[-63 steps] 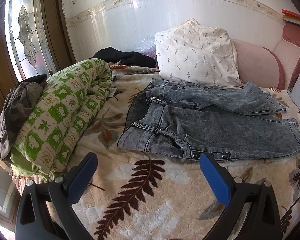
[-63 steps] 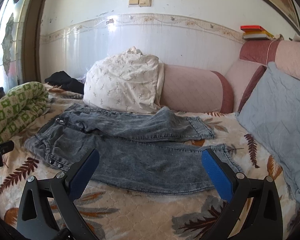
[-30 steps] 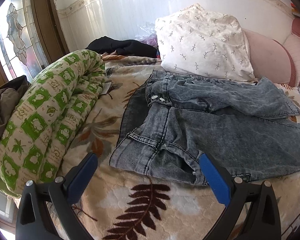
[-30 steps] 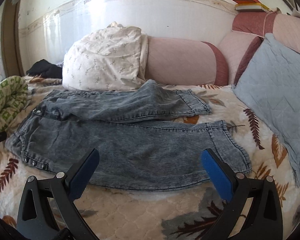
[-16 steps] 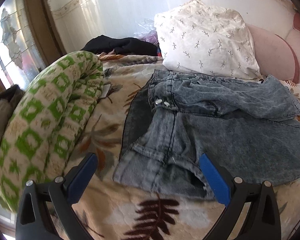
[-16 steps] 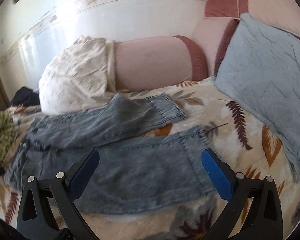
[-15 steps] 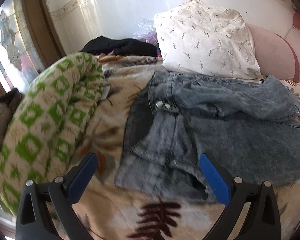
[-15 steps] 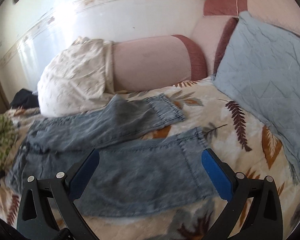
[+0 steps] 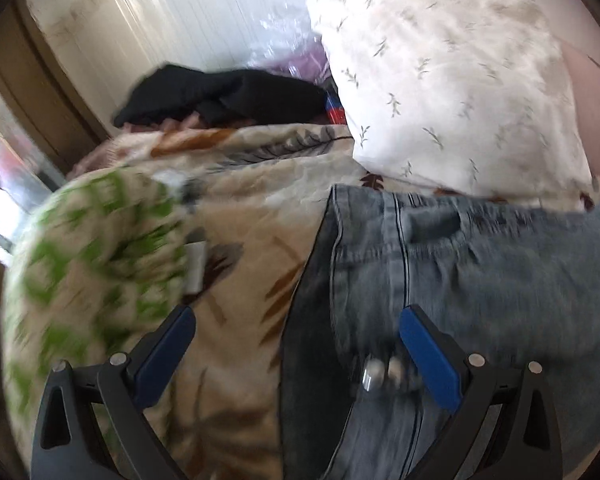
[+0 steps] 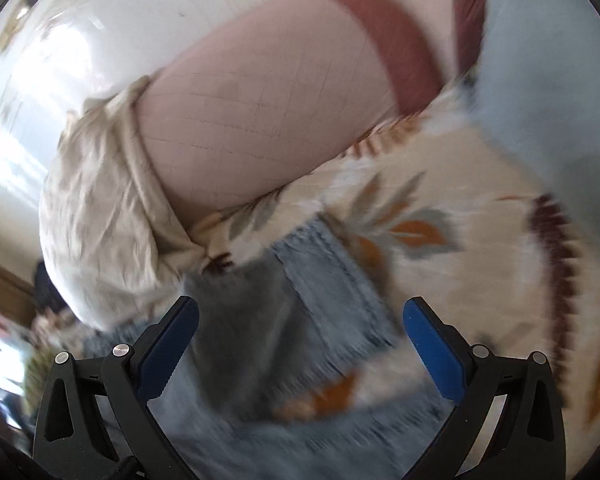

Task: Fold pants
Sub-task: 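Grasp the jeans waistband edge with left tool while right tool grasps a leg hem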

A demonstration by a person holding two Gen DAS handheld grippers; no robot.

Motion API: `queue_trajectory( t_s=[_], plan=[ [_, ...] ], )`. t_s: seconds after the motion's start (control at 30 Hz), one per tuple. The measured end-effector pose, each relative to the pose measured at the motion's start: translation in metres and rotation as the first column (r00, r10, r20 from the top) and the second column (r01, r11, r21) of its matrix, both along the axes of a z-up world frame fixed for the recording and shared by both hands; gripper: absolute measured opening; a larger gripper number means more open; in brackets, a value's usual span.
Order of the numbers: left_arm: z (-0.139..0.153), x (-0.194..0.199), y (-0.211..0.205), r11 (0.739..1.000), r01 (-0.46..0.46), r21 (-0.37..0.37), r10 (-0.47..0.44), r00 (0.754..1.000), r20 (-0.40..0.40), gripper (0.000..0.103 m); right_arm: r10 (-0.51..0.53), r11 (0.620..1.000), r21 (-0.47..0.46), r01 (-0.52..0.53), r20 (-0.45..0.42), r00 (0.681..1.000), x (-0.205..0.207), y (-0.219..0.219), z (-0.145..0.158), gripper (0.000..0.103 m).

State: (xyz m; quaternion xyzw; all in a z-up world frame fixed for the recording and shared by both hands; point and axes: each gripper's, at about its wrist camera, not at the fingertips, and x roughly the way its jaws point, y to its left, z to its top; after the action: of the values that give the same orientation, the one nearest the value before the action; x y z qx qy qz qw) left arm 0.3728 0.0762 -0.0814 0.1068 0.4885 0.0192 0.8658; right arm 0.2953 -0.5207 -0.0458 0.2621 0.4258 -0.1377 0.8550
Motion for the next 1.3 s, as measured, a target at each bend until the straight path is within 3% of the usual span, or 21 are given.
queue_trajectory(
  t_s=[0.07,0.2,0.37,0.5,0.67,0.8,0.97,1.07,1.1,1.2,1.3],
  plan=[
    [-0.007,0.022,0.001,0.999,0.004,-0.045,-0.006,0.999,-0.043,0.103,0.015,0.999,0.032,-0.013,-0.05,0.999,0.033,-0.003,-0.018,0.103],
    [-0.024,0.056,0.005,0.991,-0.029,-0.128,0.014,0.993,-0.115,0.1,0.012,0.998,-0.064,-0.023,-0.159,0.987,0.077,-0.005,-0.049,0.101],
    [-0.037,0.079,0.011,0.994,-0.035,-0.107,0.02,0.99,-0.137,0.095,0.034,0.994,-0.093,-0.055,-0.217,0.976,0.097,-0.011,-0.068,0.096],
    [-0.047,0.094,0.012,0.986,-0.049,-0.159,0.019,0.983,-0.185,0.085,0.024,0.991,-0.12,-0.066,-0.325,0.946,0.107,-0.012,-0.091,0.087],
    [-0.051,0.108,-0.008,0.975,-0.011,-0.22,-0.033,0.981,-0.193,0.082,0.026,0.974,-0.205,-0.099,-0.328,0.944,0.108,0.001,-0.094,0.087],
    [-0.065,0.124,-0.01,0.975,-0.063,-0.214,0.011,0.971,-0.237,0.08,0.026,0.965,-0.239,-0.112,-0.336,0.941,0.108,0.008,-0.097,0.087],
    [-0.082,0.139,0.0,0.953,-0.119,-0.278,0.04,0.96,-0.276,0.062,0.024,0.963,-0.245,-0.108,-0.322,0.946,0.108,0.01,-0.096,0.085],
    [-0.084,0.141,-0.003,0.954,-0.09,-0.285,0.016,0.967,-0.254,0.047,0.024,0.96,-0.256,-0.11,-0.318,0.948,0.106,0.013,-0.098,0.083],
    [-0.087,0.143,-0.005,0.957,-0.075,-0.28,0.002,0.968,-0.251,0.034,0.026,0.96,-0.258,-0.113,-0.317,0.948,0.105,0.014,-0.098,0.081],
    [-0.089,0.143,-0.013,0.95,-0.053,-0.306,-0.024,0.969,-0.244,0.022,0.038,0.958,-0.261,-0.123,-0.311,0.95,0.105,0.013,-0.097,0.067],
    [-0.088,0.133,-0.014,0.942,-0.057,-0.33,-0.021,0.973,-0.23,0.019,0.055,0.965,-0.232,-0.123,-0.281,0.958,0.101,0.016,-0.088,0.029]
  ],
)
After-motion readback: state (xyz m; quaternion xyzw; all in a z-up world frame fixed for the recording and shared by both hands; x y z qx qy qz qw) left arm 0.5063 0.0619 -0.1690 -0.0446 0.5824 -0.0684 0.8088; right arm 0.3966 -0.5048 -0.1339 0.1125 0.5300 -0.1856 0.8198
